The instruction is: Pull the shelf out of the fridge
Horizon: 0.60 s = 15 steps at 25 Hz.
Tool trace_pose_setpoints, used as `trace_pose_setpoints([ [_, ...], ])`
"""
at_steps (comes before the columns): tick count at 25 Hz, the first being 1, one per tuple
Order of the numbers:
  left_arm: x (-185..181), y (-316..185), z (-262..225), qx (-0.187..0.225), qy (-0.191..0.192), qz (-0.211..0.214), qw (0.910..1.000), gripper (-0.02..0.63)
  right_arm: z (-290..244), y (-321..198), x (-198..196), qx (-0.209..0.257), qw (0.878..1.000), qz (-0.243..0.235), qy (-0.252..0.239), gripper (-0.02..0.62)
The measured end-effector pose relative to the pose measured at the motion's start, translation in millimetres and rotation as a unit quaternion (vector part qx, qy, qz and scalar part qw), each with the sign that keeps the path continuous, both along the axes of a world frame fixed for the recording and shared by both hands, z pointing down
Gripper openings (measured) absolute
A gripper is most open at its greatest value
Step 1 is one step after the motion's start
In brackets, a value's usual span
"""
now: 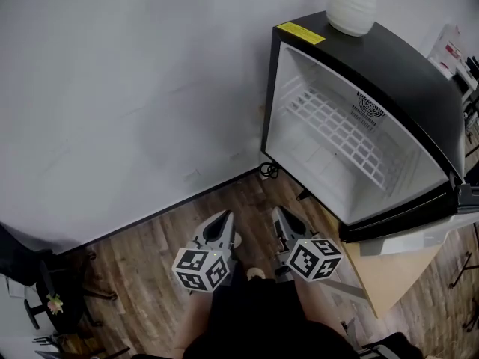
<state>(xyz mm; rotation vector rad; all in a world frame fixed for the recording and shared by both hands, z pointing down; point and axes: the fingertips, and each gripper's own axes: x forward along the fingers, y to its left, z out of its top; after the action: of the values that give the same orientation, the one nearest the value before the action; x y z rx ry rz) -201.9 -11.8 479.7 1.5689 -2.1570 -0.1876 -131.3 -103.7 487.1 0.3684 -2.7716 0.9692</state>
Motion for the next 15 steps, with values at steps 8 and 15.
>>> trace_pose_setpoints([
  [8,-32,-57,-12,0.008,0.005,0.086,0.9963,0.009,-12,-44,-14,0.005,0.996,0.089,-0.002,-0.009],
  [15,-49,-98,-22,0.010,0.006,0.170,0.9853,0.009,-22,-72,-23,0.005,0.986,0.169,-0.007,-0.009],
])
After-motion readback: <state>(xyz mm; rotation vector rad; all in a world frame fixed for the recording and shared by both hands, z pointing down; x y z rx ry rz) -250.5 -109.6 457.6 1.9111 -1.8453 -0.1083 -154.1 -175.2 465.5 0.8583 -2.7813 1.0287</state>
